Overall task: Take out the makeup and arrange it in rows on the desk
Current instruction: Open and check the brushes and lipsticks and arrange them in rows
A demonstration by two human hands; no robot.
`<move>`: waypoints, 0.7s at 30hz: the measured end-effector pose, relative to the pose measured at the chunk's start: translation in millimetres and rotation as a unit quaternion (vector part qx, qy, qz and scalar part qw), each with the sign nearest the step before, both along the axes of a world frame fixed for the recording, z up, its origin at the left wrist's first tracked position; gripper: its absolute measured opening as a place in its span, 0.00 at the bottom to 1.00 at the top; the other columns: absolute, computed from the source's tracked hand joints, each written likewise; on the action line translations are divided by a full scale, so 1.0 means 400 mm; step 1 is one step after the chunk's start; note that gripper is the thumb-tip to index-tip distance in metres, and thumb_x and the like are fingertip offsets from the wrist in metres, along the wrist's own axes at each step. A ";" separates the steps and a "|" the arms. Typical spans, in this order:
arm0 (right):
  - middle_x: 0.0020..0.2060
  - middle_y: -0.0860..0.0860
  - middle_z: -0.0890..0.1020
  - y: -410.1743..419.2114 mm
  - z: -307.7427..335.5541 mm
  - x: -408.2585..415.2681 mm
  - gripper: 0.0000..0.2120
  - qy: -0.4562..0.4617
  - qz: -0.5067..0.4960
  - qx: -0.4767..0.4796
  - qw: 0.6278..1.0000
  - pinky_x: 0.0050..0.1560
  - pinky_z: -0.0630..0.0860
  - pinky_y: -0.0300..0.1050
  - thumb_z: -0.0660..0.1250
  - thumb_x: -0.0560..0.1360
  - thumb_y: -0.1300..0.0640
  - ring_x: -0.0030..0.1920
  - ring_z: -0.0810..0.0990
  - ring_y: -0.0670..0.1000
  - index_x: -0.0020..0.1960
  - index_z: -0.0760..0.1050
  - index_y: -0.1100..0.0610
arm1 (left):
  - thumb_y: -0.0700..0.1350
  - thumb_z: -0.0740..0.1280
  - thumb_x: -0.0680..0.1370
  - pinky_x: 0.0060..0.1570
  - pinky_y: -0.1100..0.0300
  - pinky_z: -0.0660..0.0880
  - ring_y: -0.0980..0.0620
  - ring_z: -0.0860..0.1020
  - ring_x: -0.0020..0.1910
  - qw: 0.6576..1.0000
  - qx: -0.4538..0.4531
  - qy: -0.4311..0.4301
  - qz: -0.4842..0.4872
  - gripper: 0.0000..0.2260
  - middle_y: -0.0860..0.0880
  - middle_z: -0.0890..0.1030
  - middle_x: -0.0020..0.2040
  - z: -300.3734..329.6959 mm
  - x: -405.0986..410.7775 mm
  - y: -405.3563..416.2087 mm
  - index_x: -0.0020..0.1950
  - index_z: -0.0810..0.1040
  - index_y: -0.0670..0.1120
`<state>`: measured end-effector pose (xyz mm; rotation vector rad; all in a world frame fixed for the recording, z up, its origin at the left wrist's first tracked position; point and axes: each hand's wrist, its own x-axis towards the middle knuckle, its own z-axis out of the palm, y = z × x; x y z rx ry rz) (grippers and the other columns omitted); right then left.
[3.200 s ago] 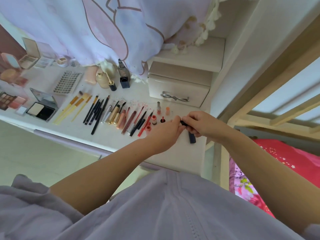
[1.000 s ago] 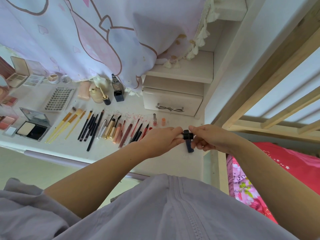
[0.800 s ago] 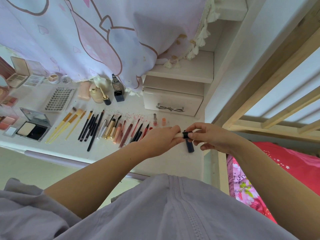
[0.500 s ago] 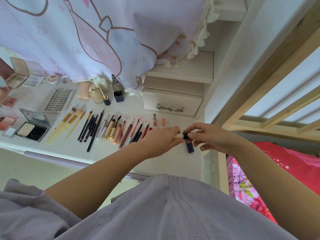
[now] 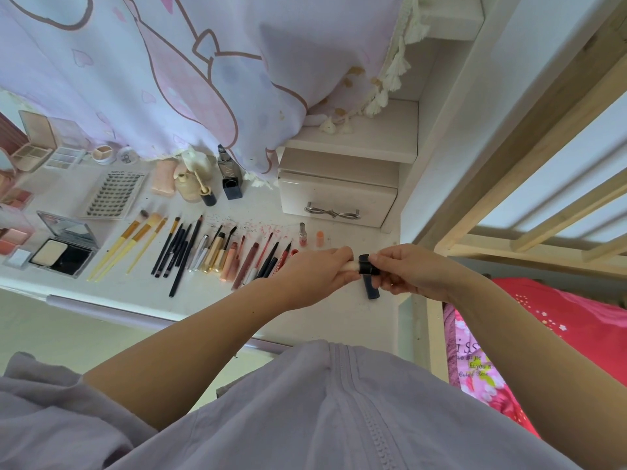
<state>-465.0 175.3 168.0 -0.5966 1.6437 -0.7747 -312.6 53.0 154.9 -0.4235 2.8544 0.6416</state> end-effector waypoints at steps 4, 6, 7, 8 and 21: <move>0.41 0.50 0.83 -0.001 0.004 -0.003 0.09 0.002 0.010 -0.002 1.000 0.40 0.74 0.39 0.66 0.77 0.53 0.40 0.79 0.46 0.53 0.76 0.57 | 0.56 0.53 0.81 0.37 0.60 0.68 0.55 0.70 0.35 1.000 0.010 -0.009 0.003 0.14 0.56 0.70 0.41 -0.006 0.002 -0.001 0.56 0.67 0.47; 0.40 0.51 0.83 -0.003 0.004 0.000 0.14 0.008 0.016 0.002 1.000 0.37 0.73 0.38 0.62 0.78 0.48 0.38 0.77 0.46 0.52 0.77 0.58 | 0.56 0.53 0.81 0.38 0.59 0.68 0.56 0.69 0.34 1.000 0.007 -0.010 0.000 0.15 0.56 0.69 0.41 -0.005 0.000 0.000 0.56 0.67 0.46; 0.39 0.50 0.83 -0.003 0.002 0.001 0.14 0.017 0.021 0.002 1.000 0.37 0.72 0.38 0.61 0.79 0.48 0.37 0.76 0.46 0.50 0.78 0.58 | 0.56 0.53 0.81 0.38 0.58 0.69 0.56 0.69 0.33 1.000 0.004 -0.010 -0.003 0.15 0.56 0.69 0.41 -0.003 -0.001 0.002 0.56 0.67 0.46; 0.38 0.50 0.83 -0.002 0.000 0.001 0.13 0.028 0.029 0.001 0.999 0.37 0.72 0.38 0.60 0.80 0.50 0.36 0.75 0.46 0.49 0.78 0.58 | 0.57 0.53 0.81 0.38 0.58 0.69 0.55 0.69 0.33 1.000 0.000 -0.012 -0.007 0.15 0.56 0.69 0.41 -0.001 -0.001 0.003 0.56 0.67 0.46; 0.50 0.54 0.83 0.071 -0.013 -0.068 0.09 -0.048 -0.074 -0.025 0.996 0.43 0.81 0.39 0.63 0.77 0.66 0.49 0.83 0.50 0.55 0.77 0.58 | 0.51 0.55 0.82 0.39 0.53 0.75 0.50 0.78 0.37 0.977 0.182 0.015 0.114 0.10 0.47 0.80 0.46 -0.059 0.015 -0.040 0.59 0.68 0.49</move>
